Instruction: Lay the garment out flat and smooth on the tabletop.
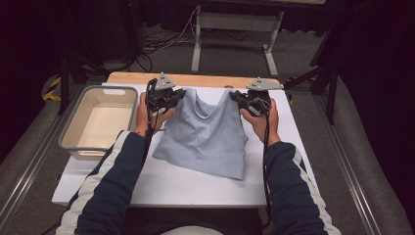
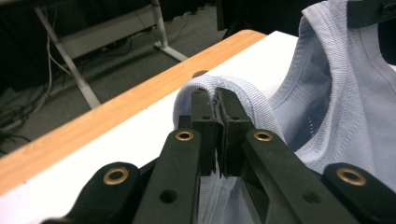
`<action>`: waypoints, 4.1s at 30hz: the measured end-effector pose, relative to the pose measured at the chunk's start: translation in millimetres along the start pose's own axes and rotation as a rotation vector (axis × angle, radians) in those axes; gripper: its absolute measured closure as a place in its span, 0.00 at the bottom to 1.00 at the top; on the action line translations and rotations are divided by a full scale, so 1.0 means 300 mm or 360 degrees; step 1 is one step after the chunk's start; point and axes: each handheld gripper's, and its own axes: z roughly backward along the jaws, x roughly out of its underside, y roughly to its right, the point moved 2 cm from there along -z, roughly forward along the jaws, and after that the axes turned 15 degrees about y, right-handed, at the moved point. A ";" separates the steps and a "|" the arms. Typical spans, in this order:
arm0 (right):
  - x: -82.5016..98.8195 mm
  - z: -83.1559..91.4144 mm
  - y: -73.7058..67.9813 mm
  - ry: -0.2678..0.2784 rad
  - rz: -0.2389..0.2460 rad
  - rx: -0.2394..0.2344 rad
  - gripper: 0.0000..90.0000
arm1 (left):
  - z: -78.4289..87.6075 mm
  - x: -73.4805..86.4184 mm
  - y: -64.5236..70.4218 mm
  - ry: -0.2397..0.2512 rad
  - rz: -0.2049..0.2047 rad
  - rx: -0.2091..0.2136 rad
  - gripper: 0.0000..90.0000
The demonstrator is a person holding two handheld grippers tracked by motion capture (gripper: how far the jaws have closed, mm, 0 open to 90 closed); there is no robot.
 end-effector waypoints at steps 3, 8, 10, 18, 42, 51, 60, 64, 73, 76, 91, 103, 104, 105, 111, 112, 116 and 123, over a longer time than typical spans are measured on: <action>0.019 -0.040 0.015 -0.0053 0.0034 0.0069 0.81 | -0.023 0.018 -0.011 -0.0006 0.0023 -0.0083 0.81; 0.051 -0.058 0.023 -0.0109 0.0041 0.0168 0.72 | -0.032 0.034 0.008 -0.0013 0.0003 -0.0141 0.57; 0.060 -0.050 0.027 -0.0108 0.0046 0.0186 0.68 | -0.026 0.043 0.019 -0.0022 -0.0020 -0.0132 0.53; 0.154 0.045 0.003 -0.0150 -0.0034 0.0121 0.60 | 0.035 0.140 0.081 -0.0087 -0.0119 -0.0039 0.46; 0.430 0.189 -0.012 -0.0522 -0.0411 -0.0109 0.67 | 0.184 0.458 0.107 -0.0574 0.0018 0.0201 0.09; 0.405 0.196 -0.023 -0.0470 -0.0341 -0.0109 0.86 | 0.238 0.449 0.097 -0.0609 0.0021 0.0368 0.38; 0.354 0.224 -0.035 -0.0366 -0.0261 -0.0042 0.89 | 0.268 0.426 0.146 -0.0588 -0.0105 0.0470 0.87; 0.347 0.239 -0.026 -0.0335 -0.0282 -0.0012 0.88 | 0.301 0.425 0.209 -0.0569 -0.0152 0.0503 0.87; 0.373 0.254 0.000 -0.0335 -0.0270 0.0063 0.70 | 0.362 0.408 0.236 -0.0453 -0.0125 0.0510 0.51; 0.364 0.279 0.005 -0.0285 -0.0265 0.0090 0.65 | 0.364 0.379 0.194 -0.0331 -0.0081 0.0350 0.39; 0.420 0.279 -0.020 -0.0349 -0.0270 0.0066 0.41 | 0.157 0.417 0.056 -0.0377 0.0086 0.0105 0.37; 0.476 0.239 -0.002 -0.0509 -0.0404 -0.0065 0.73 | 0.129 0.450 0.045 -0.0477 0.0212 0.0319 0.62; 0.476 0.237 -0.007 -0.0513 -0.0401 -0.0083 0.75 | 0.131 0.451 0.049 -0.0473 0.0216 0.0330 0.68; 0.475 0.236 -0.010 -0.0517 -0.0391 -0.0082 0.77 | 0.134 0.452 0.052 -0.0462 0.0192 0.0349 0.75; 0.466 0.235 -0.023 -0.0507 -0.0342 -0.0083 0.80 | 0.159 0.431 0.065 -0.0379 0.0115 0.0277 0.89; 0.462 0.234 -0.023 -0.0483 -0.0342 -0.0077 0.80 | 0.164 0.425 0.063 -0.0366 0.0120 0.0269 0.89; 0.437 0.236 -0.031 -0.0383 -0.0356 -0.0063 0.80 | 0.215 0.361 0.056 -0.0220 0.0122 0.0191 0.89; 0.390 0.249 -0.069 -0.0290 -0.0298 -0.0069 0.75 | 0.280 0.295 0.063 -0.0147 0.0144 0.0070 0.77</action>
